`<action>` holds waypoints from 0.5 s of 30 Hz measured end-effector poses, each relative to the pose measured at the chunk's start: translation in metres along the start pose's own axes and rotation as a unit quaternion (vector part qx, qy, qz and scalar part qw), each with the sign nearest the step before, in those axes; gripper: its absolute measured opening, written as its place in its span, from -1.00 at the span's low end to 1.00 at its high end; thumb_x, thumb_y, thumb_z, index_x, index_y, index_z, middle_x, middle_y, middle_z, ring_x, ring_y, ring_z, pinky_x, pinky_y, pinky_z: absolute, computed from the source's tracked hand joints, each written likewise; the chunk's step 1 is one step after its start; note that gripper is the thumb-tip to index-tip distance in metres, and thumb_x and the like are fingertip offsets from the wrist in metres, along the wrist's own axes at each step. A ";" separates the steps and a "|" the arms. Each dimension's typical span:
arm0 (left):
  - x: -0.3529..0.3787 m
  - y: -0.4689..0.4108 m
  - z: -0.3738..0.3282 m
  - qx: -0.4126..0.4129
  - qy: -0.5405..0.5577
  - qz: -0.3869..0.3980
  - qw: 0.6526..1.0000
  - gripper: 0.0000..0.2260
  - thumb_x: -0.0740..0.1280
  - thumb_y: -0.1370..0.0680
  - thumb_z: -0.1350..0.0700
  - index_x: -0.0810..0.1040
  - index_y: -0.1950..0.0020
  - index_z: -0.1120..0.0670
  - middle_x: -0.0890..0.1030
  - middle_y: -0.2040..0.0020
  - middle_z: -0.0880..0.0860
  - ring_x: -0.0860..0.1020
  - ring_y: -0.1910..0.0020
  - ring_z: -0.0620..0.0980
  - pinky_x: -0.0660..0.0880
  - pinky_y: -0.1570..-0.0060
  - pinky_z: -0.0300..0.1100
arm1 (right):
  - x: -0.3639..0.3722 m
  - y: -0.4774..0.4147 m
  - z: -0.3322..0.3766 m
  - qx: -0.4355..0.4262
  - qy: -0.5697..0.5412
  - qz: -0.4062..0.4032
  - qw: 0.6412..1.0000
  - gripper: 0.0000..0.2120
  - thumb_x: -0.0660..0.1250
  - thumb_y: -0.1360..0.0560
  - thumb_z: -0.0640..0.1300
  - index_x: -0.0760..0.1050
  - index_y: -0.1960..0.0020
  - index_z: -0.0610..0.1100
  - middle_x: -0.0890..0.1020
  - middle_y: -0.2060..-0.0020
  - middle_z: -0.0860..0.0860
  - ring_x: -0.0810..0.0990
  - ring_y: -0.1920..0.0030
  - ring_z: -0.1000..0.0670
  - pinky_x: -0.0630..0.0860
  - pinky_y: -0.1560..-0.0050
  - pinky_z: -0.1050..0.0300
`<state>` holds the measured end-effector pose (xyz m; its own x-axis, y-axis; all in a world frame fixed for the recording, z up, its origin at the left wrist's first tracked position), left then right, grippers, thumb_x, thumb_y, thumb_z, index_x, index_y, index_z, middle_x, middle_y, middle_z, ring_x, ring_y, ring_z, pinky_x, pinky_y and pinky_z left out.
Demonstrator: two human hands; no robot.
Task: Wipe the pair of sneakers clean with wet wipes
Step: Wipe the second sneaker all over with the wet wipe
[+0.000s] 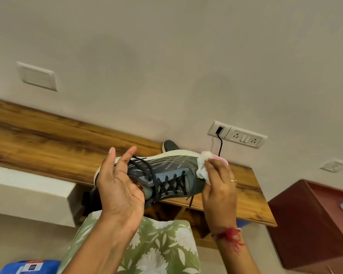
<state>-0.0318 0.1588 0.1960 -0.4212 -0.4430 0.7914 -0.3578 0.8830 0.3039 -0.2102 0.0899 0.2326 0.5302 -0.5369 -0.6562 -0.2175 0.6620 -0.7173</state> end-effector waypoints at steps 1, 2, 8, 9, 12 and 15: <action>0.001 0.000 0.001 0.007 -0.003 0.003 1.000 -0.53 0.10 -0.57 -0.21 0.54 -0.27 0.06 0.65 -0.09 0.17 0.68 0.06 0.00 0.53 0.42 -0.32 | 0.005 0.006 0.005 0.014 -0.025 0.002 1.000 -0.57 0.30 -0.32 -0.51 0.53 -0.16 -0.29 0.56 -0.09 -0.16 0.38 -0.18 -0.04 0.41 -0.20 0.01; 0.002 0.000 0.002 0.014 -0.006 0.006 1.000 -0.53 0.09 -0.57 -0.20 0.54 -0.27 0.06 0.67 -0.02 0.13 0.68 0.08 -0.03 0.52 0.43 -0.34 | 0.010 0.012 0.010 0.023 -0.052 0.013 0.998 -0.55 0.26 -0.32 -0.50 0.52 -0.18 -0.27 0.55 -0.10 -0.13 0.37 -0.19 0.01 0.40 -0.22 0.07; 0.000 0.000 -0.003 0.053 -0.016 0.032 0.998 -0.52 0.05 -0.58 -0.21 0.53 -0.28 0.03 0.65 0.39 -0.13 0.62 0.37 -0.26 0.49 0.43 -0.40 | 0.014 0.010 -0.001 -0.043 -0.017 0.040 0.998 -0.54 0.35 -0.28 -0.53 0.54 -0.15 -0.26 0.57 -0.09 -0.14 0.40 -0.17 -0.05 0.51 -0.12 -0.17; 0.001 0.000 -0.003 0.052 -0.015 0.031 0.998 -0.51 0.04 -0.58 -0.22 0.53 -0.29 0.03 0.64 0.41 -0.15 0.62 0.39 -0.27 0.49 0.40 -0.38 | 0.013 0.007 -0.005 -0.039 -0.007 0.028 0.999 -0.57 0.31 -0.30 -0.49 0.54 -0.14 -0.26 0.57 -0.09 -0.14 0.41 -0.16 -0.07 0.52 -0.09 -0.18; 0.004 -0.001 -0.002 0.036 -0.008 0.025 0.999 -0.50 0.05 -0.57 -0.24 0.53 -0.29 0.02 0.68 0.33 -0.08 0.67 0.26 -0.18 0.48 0.28 -0.27 | 0.021 0.014 0.002 0.015 -0.043 0.017 0.999 -0.56 0.22 -0.31 -0.43 0.55 -0.16 -0.24 0.56 -0.11 -0.10 0.38 -0.18 -0.04 0.46 -0.17 0.01; 0.003 0.001 -0.002 0.017 0.002 0.007 1.000 -0.49 0.07 -0.55 -0.26 0.54 -0.28 0.02 0.69 0.23 0.00 0.67 0.23 -0.18 0.45 0.27 -0.29 | 0.029 0.024 0.015 -0.040 -0.042 0.049 0.997 -0.59 0.18 -0.37 -0.41 0.54 -0.17 -0.24 0.56 -0.10 -0.09 0.38 -0.18 0.00 0.40 -0.20 0.18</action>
<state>-0.0316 0.1586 0.1993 -0.4226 -0.4289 0.7984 -0.3796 0.8837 0.2739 -0.1877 0.0984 0.1997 0.5695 -0.4227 -0.7050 -0.3358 0.6632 -0.6689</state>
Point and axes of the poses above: each hand's wrist, its own y-axis away from the middle knuckle, its own x-axis out of the palm, z = x × y, the point moved 8 cm from there along -y, towards the middle knuckle
